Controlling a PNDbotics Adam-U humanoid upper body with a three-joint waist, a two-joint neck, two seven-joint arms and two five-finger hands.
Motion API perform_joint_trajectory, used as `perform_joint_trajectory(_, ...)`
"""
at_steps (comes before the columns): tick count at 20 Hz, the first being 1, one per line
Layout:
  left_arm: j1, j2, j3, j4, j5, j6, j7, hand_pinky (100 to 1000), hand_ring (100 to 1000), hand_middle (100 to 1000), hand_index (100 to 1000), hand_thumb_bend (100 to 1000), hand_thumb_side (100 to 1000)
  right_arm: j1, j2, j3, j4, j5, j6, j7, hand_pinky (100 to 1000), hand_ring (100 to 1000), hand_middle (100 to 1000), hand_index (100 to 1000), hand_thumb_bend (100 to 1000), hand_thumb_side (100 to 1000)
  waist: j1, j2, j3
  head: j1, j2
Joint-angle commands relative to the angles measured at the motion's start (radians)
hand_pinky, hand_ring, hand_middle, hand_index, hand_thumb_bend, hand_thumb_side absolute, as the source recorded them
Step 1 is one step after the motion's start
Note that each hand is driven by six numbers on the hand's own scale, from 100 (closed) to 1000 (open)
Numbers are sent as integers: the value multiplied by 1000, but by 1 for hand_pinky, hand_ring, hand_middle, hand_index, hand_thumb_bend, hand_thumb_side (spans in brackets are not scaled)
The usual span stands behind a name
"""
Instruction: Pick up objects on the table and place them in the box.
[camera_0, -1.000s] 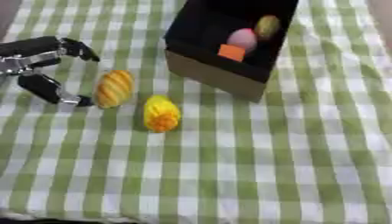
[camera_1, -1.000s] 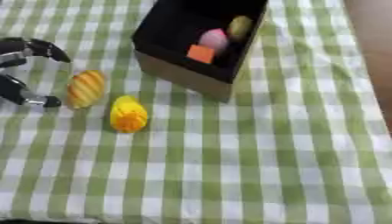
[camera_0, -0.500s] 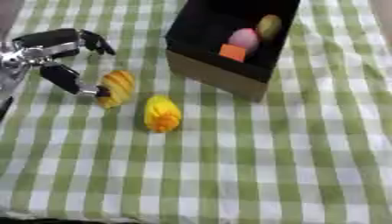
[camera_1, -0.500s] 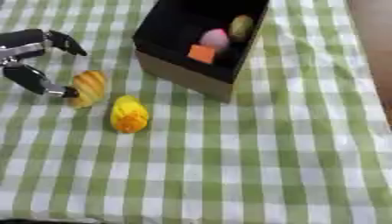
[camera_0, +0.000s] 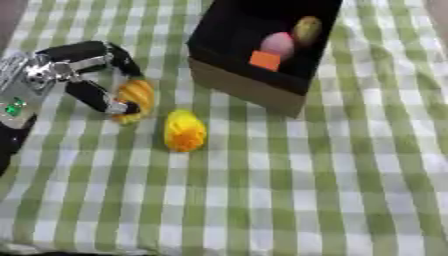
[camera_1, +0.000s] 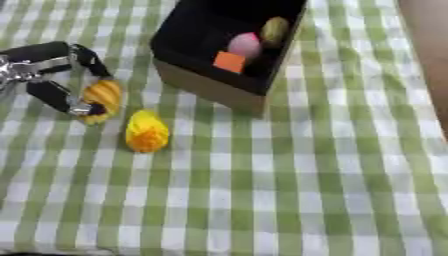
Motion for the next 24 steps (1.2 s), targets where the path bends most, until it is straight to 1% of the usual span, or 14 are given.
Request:
perform_joint_trajectory(1,-9,11,-6,5,-23,5,13,775,675,607,699,481,389,-14,-15,-7,-16,-6,1,-2,836,852,581,845,100,534,-6,-19,0,4,-11)
perform_joint_trajectory(2,-10,9,-6,8,-25,5,11,773,671,605,674,476,385,-14,-15,-7,-16,-7,1,-2,836,852,581,845,100,534,-7,-19,-1,5,-11)
perform_joint_trajectory(4,-10,6,-6,14,-29,7,9,763,655,593,650,439,362,-13,-15,-8,-16,-8,1,-3,836,852,580,844,100,534,-8,-19,-1,6,-11)
perform_joint_trajectory(7,-7,10,-5,5,-23,12,20,755,644,594,648,309,328,-10,-16,-8,-16,-8,1,-2,836,853,579,844,100,534,-8,-20,-1,5,-10)
perform_joint_trajectory(9,-1,18,-9,-22,-12,16,21,752,642,595,646,211,275,-8,-17,-9,-16,-7,0,-3,836,853,579,844,100,534,-7,-20,-1,2,-9)
perform_joint_trajectory(10,2,23,-10,-38,-6,20,19,747,639,592,631,148,254,-7,-18,-9,-16,-7,0,-3,836,853,579,844,100,534,-7,-21,-2,2,-9)
perform_joint_trajectory(13,9,39,-12,-84,8,44,16,746,640,598,624,113,198,-5,-20,-10,-16,-7,0,-5,836,852,579,844,100,536,-6,-24,-1,0,-8)
perform_joint_trajectory(16,18,56,-13,-124,13,64,17,744,642,605,633,112,178,-2,-23,-11,-16,-7,-1,-7,835,851,580,844,100,533,-6,-28,0,-2,-7)
perform_joint_trajectory(24,23,97,8,-226,48,102,29,742,634,598,621,100,171,-5,-28,-9,-16,-6,-3,-14,833,848,582,845,100,534,-7,-40,2,-4,-5)
